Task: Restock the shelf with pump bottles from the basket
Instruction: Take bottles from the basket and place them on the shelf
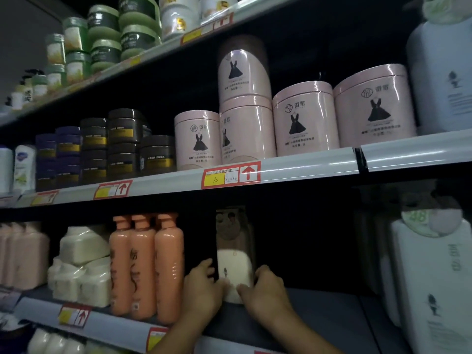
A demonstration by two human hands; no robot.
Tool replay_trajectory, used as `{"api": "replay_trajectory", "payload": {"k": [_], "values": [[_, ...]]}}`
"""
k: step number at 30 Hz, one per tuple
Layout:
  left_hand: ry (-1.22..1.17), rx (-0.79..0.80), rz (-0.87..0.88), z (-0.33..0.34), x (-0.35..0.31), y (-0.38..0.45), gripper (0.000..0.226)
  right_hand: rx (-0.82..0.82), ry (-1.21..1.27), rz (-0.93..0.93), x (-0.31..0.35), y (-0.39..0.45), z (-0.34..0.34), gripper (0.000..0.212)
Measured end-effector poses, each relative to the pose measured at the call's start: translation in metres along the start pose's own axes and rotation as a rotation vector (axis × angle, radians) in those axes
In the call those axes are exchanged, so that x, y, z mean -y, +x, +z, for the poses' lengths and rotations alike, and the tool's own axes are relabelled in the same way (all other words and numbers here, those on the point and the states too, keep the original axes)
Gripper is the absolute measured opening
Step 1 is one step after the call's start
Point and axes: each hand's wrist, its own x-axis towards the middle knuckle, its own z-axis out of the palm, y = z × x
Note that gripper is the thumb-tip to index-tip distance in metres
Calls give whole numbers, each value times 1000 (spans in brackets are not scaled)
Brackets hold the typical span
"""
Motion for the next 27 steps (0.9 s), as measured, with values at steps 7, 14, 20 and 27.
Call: {"api": "replay_trajectory", "payload": {"k": [7,14,20,27], "values": [[-289,-2,129,-22,-60,-74,35,-58,110,-207,7,-85,-62,19],[-483,296,146,12,-89,-228,28,-47,218,-223,-56,-203,-119,9],[-518,633,-83,81,-32,-396,27,-47,-214,-169,-202,-348,-196,18],[-259,1134,-180,147,37,-558,29,-169,-672,619,-422,-518,-318,29]]}}
